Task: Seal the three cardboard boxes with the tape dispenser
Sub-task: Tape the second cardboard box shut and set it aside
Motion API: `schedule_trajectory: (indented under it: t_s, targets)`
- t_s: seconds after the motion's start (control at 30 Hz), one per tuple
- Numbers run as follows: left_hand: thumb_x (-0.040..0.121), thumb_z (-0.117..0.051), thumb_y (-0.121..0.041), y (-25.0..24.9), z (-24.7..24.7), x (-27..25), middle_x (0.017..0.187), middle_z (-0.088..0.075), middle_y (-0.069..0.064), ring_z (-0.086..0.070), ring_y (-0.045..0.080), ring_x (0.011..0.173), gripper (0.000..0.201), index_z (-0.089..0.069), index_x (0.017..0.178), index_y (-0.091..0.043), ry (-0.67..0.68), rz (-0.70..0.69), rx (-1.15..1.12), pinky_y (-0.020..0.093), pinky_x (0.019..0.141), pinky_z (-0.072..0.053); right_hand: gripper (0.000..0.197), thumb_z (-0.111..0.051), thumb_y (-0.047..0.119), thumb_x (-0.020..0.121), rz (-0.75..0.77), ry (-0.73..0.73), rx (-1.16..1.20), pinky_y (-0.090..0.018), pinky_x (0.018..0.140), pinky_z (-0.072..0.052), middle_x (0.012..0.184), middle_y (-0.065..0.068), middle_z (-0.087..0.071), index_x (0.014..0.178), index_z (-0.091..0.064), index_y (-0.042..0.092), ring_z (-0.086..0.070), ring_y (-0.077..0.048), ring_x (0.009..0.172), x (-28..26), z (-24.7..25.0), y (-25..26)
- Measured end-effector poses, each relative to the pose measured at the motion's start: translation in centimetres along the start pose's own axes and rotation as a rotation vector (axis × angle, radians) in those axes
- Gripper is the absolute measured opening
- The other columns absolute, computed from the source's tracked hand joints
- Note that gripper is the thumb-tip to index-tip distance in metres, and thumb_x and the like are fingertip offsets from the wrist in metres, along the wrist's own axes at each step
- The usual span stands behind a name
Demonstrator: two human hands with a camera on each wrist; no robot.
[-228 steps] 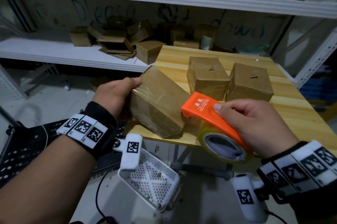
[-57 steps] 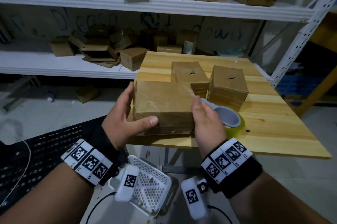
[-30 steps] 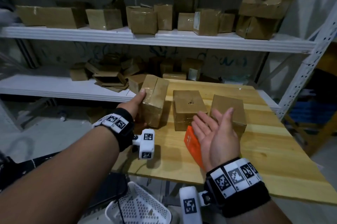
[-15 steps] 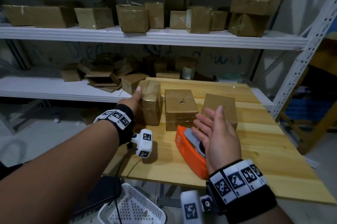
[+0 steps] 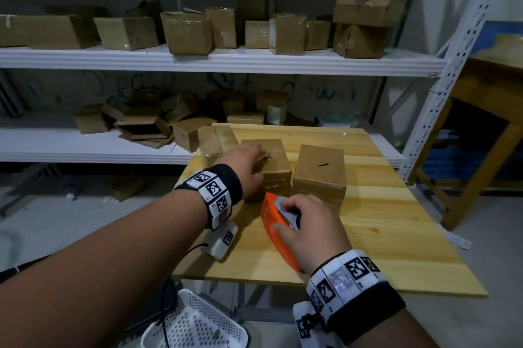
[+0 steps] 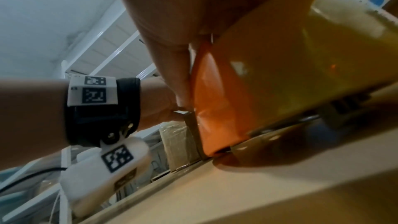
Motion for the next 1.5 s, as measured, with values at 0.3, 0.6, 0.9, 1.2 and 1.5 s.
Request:
schedule_trajectory:
  t_s: [0.3,0.6,0.9,1.2,1.5]
  targets:
    - [0.094,-0.065,-0.023,-0.4,-1.1,-0.3,0.159,-0.037,-0.009,-0.031,0.020,0.147,0.062,-0.041,0.150,-0.033,0.097,-0.131,0.225,0.040,0.120,-0.027,0.026,-0.069,0.026,0.092,-0.101,-0.113,-0.126,-0.033,0.094,-0.053,0.120,0.009,-0.066,0.117,-0.070,0.033,-0.064,-0.016,0.110,-0.1,3.1,-3.3]
    - [0.089,-0.071,-0.027,0.5,0.1,-6.3,0.152,-0.044,-0.013,-0.036,0.015,0.141,0.066,-0.042,0.147,-0.039,0.087,-0.195,0.132,0.038,0.120,-0.031,0.024,-0.067,0.028,0.098,-0.078,-0.278,0.003,-0.033,0.100,-0.050,0.119,0.009,-0.067,0.121,-0.071,0.027,-0.061,-0.011,0.104,-0.4,3.9,-3.0]
    - [0.065,-0.087,-0.046,3.2,-0.1,-12.9,0.137,-0.057,-0.018,-0.050,0.010,0.127,0.110,-0.026,0.155,-0.028,-0.034,-0.142,-0.175,0.039,0.108,-0.046,0.034,-0.058,0.020,0.105,-0.068,-0.085,0.599,-0.034,0.110,-0.050,0.135,0.005,-0.068,0.139,-0.064,0.021,-0.061,-0.009,0.125,-1.3,-0.9,0.5]
    - [0.080,-0.048,-0.079,4.3,-1.4,-13.4,0.142,-0.055,-0.002,-0.044,0.027,0.128,0.083,-0.057,0.143,-0.026,-0.097,-0.283,0.021,0.056,0.104,-0.044,0.046,-0.060,0.024,0.104,-0.047,0.000,0.572,-0.013,0.101,-0.044,0.139,0.011,-0.066,0.150,-0.055,0.019,-0.056,0.008,0.119,-1.6,-3.5,1.3]
    - [0.071,-0.060,-0.079,5.1,-1.5,-12.8,0.132,-0.061,-0.005,-0.046,0.021,0.125,0.079,-0.064,0.132,-0.028,-0.143,-0.297,-0.119,0.046,0.105,-0.042,0.049,-0.058,0.032,0.105,-0.050,-0.015,0.447,0.001,0.076,-0.037,0.134,0.012,-0.068,0.153,-0.050,0.023,-0.053,0.021,0.083,-1.4,-4.0,1.5]
Point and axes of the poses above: each hand's wrist, its own x-axis towards the middle knuckle, its own z-axis out of the back of the hand, y = z × x, the point moved 4 cm from there along x, towards the middle knuckle
